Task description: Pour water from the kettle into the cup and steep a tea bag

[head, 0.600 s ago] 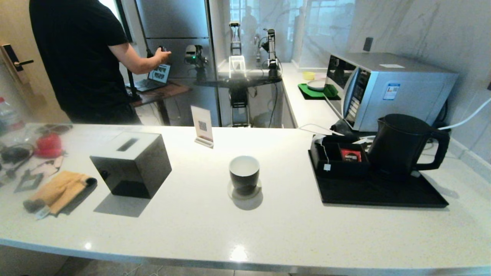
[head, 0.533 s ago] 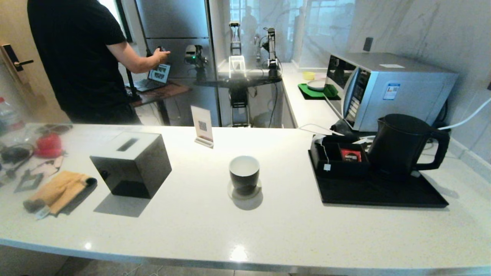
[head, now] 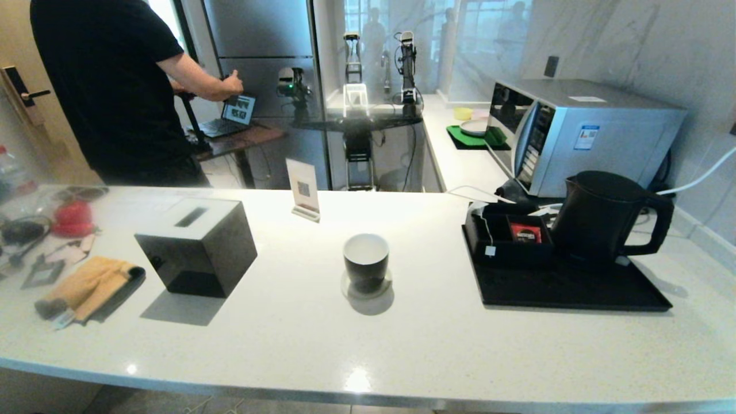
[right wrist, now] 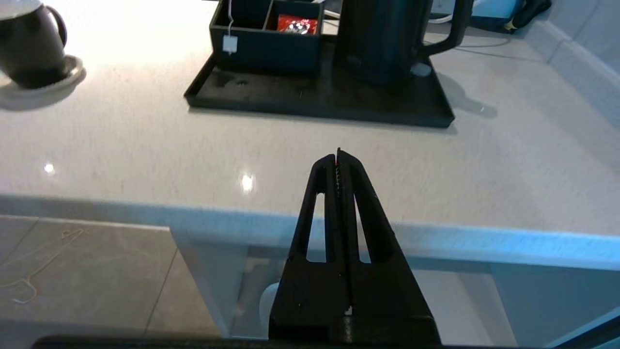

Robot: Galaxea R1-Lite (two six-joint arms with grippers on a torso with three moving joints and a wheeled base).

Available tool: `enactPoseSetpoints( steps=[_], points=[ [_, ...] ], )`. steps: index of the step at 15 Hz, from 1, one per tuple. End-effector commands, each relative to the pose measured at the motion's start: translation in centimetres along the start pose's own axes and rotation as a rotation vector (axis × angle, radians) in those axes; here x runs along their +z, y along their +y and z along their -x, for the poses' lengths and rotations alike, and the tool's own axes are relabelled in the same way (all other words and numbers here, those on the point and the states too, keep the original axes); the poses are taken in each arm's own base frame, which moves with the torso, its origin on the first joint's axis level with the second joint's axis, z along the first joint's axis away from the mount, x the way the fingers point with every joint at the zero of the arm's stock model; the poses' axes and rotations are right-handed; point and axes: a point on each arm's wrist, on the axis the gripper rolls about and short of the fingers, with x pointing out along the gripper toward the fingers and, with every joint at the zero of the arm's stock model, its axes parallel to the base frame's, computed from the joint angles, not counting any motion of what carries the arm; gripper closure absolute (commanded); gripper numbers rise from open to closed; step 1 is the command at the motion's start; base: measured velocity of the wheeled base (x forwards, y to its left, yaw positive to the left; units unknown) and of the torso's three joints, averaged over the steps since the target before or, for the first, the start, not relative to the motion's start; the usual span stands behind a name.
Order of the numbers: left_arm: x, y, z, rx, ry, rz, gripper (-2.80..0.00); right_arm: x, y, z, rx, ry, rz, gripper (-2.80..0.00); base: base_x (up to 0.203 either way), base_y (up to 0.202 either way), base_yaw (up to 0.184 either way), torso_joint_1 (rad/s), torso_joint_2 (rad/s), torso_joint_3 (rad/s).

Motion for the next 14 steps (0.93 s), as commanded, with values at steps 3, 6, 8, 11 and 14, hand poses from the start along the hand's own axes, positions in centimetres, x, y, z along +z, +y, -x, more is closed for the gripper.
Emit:
enactPoseSetpoints(
  steps=[3, 6, 8, 11, 14],
  points=[
    [0.0, 0.0, 0.0, 0.000, -0.001, -0.001, 0.00, 3.9, -0.5, -4.0, -0.113, 0.131, -0.021, 0.00, 0.000, 0.000, 0.000, 0.000, 0.00, 0.000],
    [0.0, 0.0, 0.0, 0.000, -0.001, -0.001, 0.00, 6.1, -1.7, -7.0, -0.220, 0.190, -0.056, 0.00, 0.000, 0.000, 0.000, 0.000, 0.00, 0.000],
    [0.0, 0.0, 0.0, 0.000, -0.001, -0.001, 0.00, 7.2, -2.6, -9.2, -0.258, 0.213, -0.069, 0.00, 0.000, 0.000, 0.000, 0.000, 0.00, 0.000],
    [0.0, 0.0, 0.0, 0.000, -0.001, -0.001, 0.00, 9.2, -4.0, -12.9, -0.289, 0.184, -0.060, 0.00, 0.000, 0.000, 0.000, 0.000, 0.00, 0.000],
    [0.0, 0.0, 0.0, 0.000, -0.001, -0.001, 0.00, 10.0, -5.2, -15.7, -0.302, 0.190, -0.014, -2.80, 0.000, 0.000, 0.000, 0.000, 0.00, 0.000]
  ],
)
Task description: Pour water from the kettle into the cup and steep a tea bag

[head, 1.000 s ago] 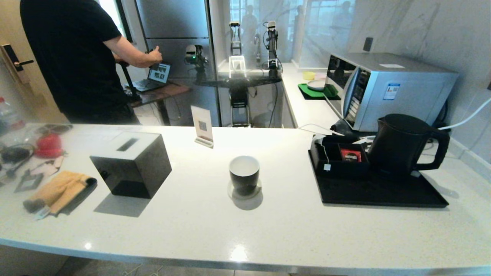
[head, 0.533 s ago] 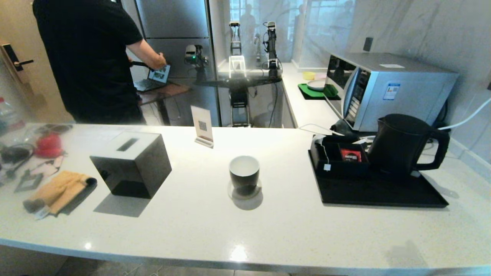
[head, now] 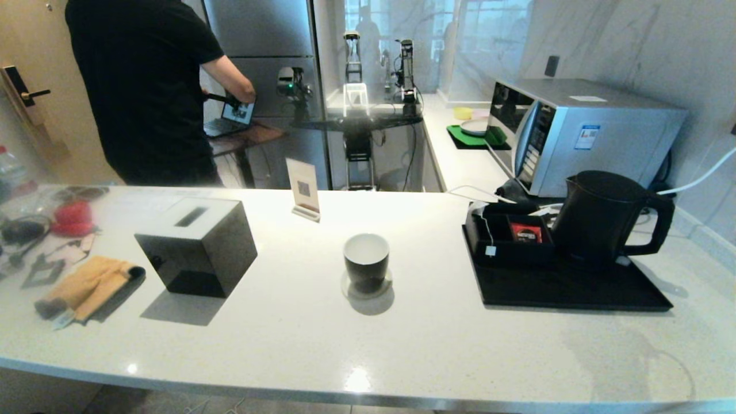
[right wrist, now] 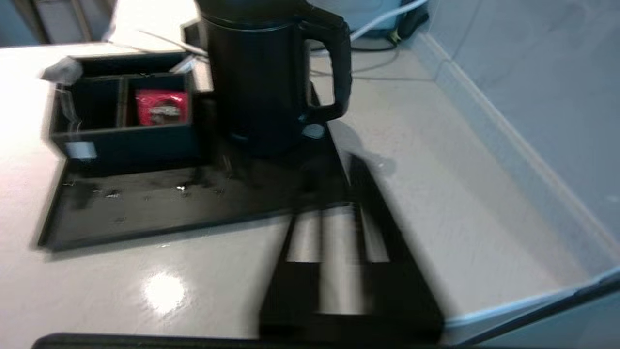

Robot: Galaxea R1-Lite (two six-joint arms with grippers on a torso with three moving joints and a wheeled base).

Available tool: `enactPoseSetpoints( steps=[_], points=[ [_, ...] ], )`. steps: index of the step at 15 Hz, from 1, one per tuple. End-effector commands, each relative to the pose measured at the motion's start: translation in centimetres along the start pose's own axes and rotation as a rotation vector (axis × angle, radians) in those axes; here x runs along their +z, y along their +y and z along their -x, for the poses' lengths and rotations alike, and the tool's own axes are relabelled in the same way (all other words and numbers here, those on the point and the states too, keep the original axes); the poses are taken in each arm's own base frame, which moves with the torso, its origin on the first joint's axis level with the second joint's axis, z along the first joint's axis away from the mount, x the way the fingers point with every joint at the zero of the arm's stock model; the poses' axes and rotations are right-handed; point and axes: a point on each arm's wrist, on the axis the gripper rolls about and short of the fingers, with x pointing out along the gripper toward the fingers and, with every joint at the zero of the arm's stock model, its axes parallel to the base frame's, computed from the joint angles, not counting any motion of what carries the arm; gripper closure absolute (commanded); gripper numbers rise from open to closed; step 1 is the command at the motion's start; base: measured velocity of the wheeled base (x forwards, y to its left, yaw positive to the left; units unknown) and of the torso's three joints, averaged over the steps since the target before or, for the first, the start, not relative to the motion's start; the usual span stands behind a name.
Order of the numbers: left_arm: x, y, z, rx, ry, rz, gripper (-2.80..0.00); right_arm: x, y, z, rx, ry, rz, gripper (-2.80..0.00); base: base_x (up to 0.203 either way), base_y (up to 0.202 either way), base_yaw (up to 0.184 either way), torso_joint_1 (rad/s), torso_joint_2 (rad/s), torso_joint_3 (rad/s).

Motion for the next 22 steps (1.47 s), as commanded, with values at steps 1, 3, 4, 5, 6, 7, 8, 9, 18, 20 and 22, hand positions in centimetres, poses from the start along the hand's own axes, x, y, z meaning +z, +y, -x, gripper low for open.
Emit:
enactPoseSetpoints(
  steps=[1, 3, 4, 5, 6, 7, 8, 9, 18, 20, 22],
  points=[
    [0.0, 0.0, 0.0, 0.000, -0.001, 0.000, 0.00, -0.4, -0.1, -3.5, -0.006, 0.084, 0.021, -2.80, 0.000, 0.000, 0.000, 0.000, 0.00, 0.000],
    [0.0, 0.0, 0.0, 0.000, -0.001, 0.000, 0.00, -0.9, -0.1, -4.9, -0.009, 0.110, 0.026, -2.80, 0.000, 0.000, 0.000, 0.000, 0.00, 0.000],
    [0.0, 0.0, 0.0, 0.000, -0.001, 0.000, 0.00, -1.3, -0.2, -5.6, -0.011, 0.128, 0.026, -2.80, 0.000, 0.000, 0.000, 0.000, 0.00, 0.000],
    [0.0, 0.0, 0.0, 0.000, -0.001, 0.000, 0.00, -1.7, -0.2, -6.3, -0.012, 0.149, 0.026, -2.80, 0.000, 0.000, 0.000, 0.000, 0.00, 0.000],
    [0.0, 0.0, 0.0, 0.000, -0.001, 0.000, 0.00, -2.2, -0.2, -6.9, -0.012, 0.169, 0.026, -2.80, 0.000, 0.000, 0.000, 0.000, 0.00, 0.000],
    [0.0, 0.0, 0.0, 0.000, -0.001, 0.000, 0.00, -2.7, -0.2, -7.7, -0.012, 0.189, 0.026, -2.80, 0.000, 0.000, 0.000, 0.000, 0.00, 0.000],
    [0.0, 0.0, 0.0, 0.000, -0.001, 0.000, 0.00, -3.3, -0.3, -8.6, -0.015, 0.204, 0.025, -2.80, 0.000, 0.000, 0.000, 0.000, 0.00, 0.000],
    [0.0, 0.0, 0.0, 0.000, -0.001, 0.000, 0.00, -3.8, -0.4, -9.6, -0.020, 0.212, 0.024, -2.80, 0.000, 0.000, 0.000, 0.000, 0.00, 0.000],
    [0.0, 0.0, 0.0, 0.000, -0.001, 0.000, 0.00, -7.4, -0.8, -17.3, -0.136, 0.129, 0.041, -2.80, 0.000, 0.000, 0.000, 0.000, 0.00, 0.000],
    [0.0, 0.0, 0.0, 0.000, -0.001, 0.000, 0.00, -7.1, -0.9, -18.9, -0.140, 0.082, 0.038, -2.80, 0.000, 0.000, 0.000, 0.000, 0.00, 0.000],
    [0.0, 0.0, 0.0, 0.000, -0.001, 0.000, 0.00, -7.0, -0.9, -20.2, -0.142, 0.054, 0.036, -2.80, 0.000, 0.000, 0.000, 0.000, 0.00, 0.000]
  ],
)
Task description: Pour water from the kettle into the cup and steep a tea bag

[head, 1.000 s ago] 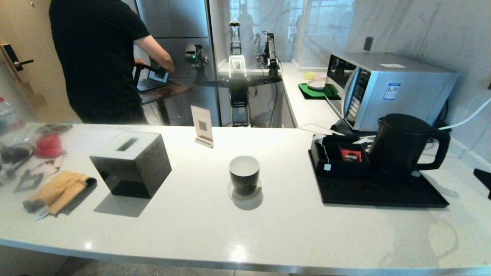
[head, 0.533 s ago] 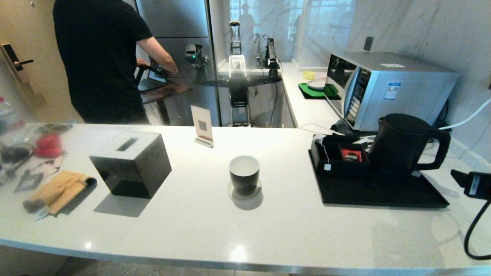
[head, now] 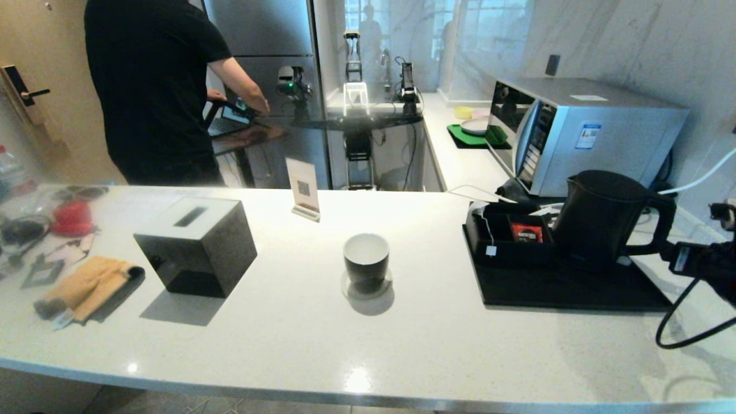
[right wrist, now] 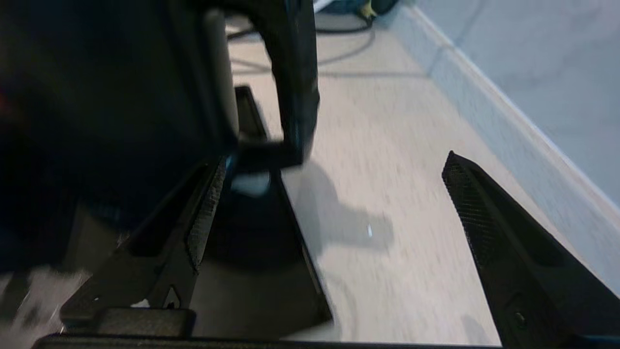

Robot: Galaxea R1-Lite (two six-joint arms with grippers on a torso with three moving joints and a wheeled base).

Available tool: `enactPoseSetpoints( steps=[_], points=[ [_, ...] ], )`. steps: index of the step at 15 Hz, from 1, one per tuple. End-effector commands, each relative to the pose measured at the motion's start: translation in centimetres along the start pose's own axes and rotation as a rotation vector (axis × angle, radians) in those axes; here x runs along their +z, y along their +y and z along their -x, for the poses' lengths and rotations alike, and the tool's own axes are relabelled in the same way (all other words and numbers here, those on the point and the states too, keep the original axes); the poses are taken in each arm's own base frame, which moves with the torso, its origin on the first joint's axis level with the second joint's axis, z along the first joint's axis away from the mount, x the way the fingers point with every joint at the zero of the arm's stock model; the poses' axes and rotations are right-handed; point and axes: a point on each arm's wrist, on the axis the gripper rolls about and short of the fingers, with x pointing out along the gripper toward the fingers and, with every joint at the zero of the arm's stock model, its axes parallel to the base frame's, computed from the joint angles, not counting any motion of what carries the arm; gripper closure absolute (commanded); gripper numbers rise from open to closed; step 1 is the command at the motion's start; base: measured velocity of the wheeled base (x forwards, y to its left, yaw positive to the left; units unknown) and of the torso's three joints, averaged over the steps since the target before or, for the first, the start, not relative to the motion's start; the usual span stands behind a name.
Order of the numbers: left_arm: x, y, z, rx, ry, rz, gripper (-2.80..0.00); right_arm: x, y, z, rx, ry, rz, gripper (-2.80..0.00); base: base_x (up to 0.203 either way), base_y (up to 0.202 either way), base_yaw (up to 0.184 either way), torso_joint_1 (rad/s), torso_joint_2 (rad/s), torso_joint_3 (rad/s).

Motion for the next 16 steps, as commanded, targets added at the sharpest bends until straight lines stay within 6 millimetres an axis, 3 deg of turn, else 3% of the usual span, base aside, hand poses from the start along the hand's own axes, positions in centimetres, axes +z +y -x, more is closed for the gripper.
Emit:
enactPoseSetpoints(
  steps=[1, 16],
  points=[
    [0.0, 0.0, 0.0, 0.000, -0.001, 0.000, 0.00, -0.9, 0.3, -1.9, 0.000, 0.008, 0.002, -2.80, 0.000, 0.000, 0.000, 0.000, 0.00, 0.000],
    [0.0, 0.0, 0.0, 0.000, -0.001, 0.000, 0.00, -1.0, -0.5, -8.5, -0.066, -0.109, -0.018, -2.80, 0.000, 0.000, 0.000, 0.000, 0.00, 0.000]
  ],
)
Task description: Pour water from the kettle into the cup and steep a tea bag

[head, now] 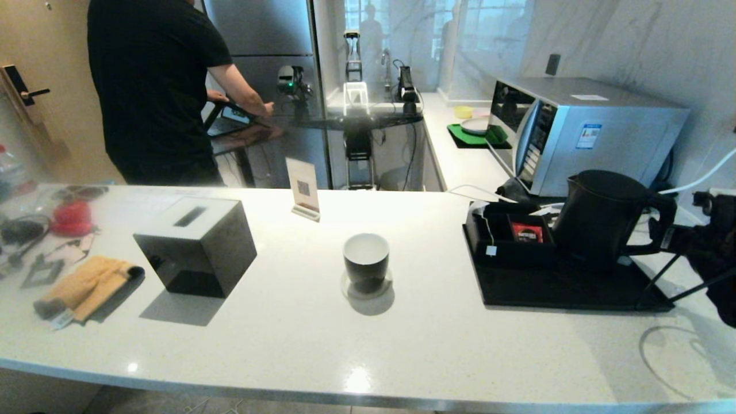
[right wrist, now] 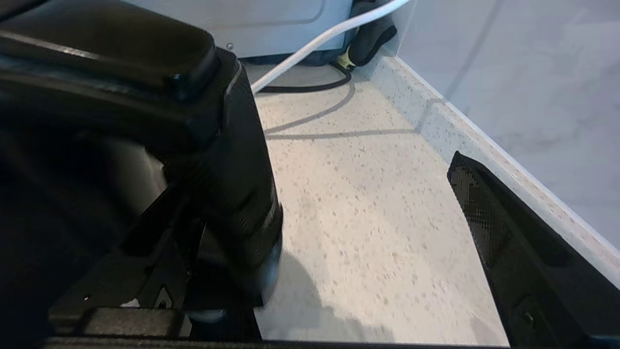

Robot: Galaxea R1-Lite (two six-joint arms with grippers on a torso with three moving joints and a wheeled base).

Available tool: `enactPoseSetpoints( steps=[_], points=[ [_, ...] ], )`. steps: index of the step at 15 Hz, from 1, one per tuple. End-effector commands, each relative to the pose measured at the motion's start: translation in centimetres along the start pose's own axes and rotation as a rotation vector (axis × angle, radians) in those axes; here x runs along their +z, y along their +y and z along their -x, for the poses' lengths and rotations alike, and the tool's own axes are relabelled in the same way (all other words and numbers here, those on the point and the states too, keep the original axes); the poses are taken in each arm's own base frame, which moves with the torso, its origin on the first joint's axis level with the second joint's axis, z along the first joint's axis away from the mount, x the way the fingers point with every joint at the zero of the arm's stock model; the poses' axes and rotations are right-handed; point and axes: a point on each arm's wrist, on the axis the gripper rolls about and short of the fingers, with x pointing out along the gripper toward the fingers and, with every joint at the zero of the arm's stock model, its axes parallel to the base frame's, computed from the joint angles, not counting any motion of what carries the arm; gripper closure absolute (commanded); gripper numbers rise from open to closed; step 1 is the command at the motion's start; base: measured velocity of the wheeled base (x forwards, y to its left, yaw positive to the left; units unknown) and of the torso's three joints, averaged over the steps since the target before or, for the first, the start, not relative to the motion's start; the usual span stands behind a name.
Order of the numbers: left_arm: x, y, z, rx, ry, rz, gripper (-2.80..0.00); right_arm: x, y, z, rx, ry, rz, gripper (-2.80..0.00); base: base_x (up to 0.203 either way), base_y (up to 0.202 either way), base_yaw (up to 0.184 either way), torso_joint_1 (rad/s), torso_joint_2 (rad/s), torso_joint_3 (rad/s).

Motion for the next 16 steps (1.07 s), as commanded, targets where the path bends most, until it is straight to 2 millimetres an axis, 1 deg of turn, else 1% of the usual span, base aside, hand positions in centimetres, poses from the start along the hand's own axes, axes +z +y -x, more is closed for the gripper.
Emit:
enactPoseSetpoints(
  steps=[1, 6, 8, 11, 16],
  points=[
    [0.0, 0.0, 0.0, 0.000, -0.001, 0.000, 0.00, -0.5, 0.1, -0.8, -0.001, -0.003, -0.004, -2.80, 0.000, 0.000, 0.000, 0.000, 0.00, 0.000],
    [0.0, 0.0, 0.0, 0.000, -0.001, 0.000, 0.00, -1.1, 0.4, -1.4, 0.002, -0.017, -0.010, -2.80, 0.000, 0.000, 0.000, 0.000, 0.00, 0.000],
    [0.0, 0.0, 0.0, 0.000, -0.001, 0.000, 0.00, -0.8, 0.5, -1.9, 0.001, -0.051, -0.016, -2.80, 0.000, 0.000, 0.000, 0.000, 0.00, 0.000],
    [0.0, 0.0, 0.0, 0.000, -0.001, 0.000, 0.00, -1.1, 0.5, -2.3, -0.001, -0.052, -0.022, -2.80, 0.000, 0.000, 0.000, 0.000, 0.00, 0.000],
    [0.0, 0.0, 0.0, 0.000, -0.001, 0.000, 0.00, -0.6, 0.6, -3.1, -0.006, -0.093, -0.028, -2.80, 0.000, 0.000, 0.000, 0.000, 0.00, 0.000]
  ],
)
